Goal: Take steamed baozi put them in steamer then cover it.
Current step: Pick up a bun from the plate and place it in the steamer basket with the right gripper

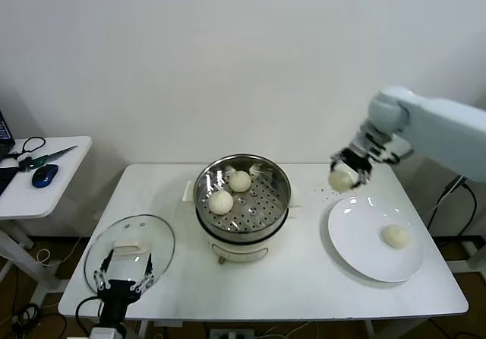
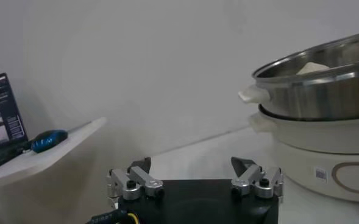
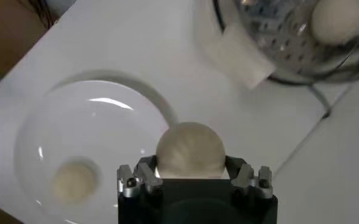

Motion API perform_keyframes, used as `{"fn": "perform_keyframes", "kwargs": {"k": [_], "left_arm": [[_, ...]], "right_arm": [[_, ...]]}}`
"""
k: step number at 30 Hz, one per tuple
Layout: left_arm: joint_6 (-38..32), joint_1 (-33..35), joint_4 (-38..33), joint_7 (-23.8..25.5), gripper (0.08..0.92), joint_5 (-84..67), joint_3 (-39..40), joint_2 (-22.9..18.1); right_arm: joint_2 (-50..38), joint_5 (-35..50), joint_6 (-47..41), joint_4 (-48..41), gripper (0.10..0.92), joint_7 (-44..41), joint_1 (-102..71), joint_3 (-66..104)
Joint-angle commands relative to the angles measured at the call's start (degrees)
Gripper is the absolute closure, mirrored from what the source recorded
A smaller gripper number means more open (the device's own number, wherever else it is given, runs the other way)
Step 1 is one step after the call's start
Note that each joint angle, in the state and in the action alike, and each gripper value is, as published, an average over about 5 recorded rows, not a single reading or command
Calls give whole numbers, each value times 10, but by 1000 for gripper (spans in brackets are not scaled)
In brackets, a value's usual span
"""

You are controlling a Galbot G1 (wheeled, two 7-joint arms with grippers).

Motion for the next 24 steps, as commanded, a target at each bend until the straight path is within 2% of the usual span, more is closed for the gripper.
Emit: {"fn": "perform_keyframes", "kwargs": {"k": [1, 10, 16, 24], "left_arm": [[-2, 4, -1, 0, 177, -2, -4, 2], [-4, 6, 4, 0, 177, -4, -10, 7], [-3, 2, 11, 0, 177, -11, -14, 12], [-3, 0, 17, 0, 177, -19, -19, 17]], "right_arm": [[171, -13, 107, 14, 296, -11, 78, -12], [274, -126, 135, 1, 296, -10, -52, 43], [306, -140, 136, -4, 288, -9, -106, 40], [304, -139, 133, 7, 282, -10, -132, 25]]}}
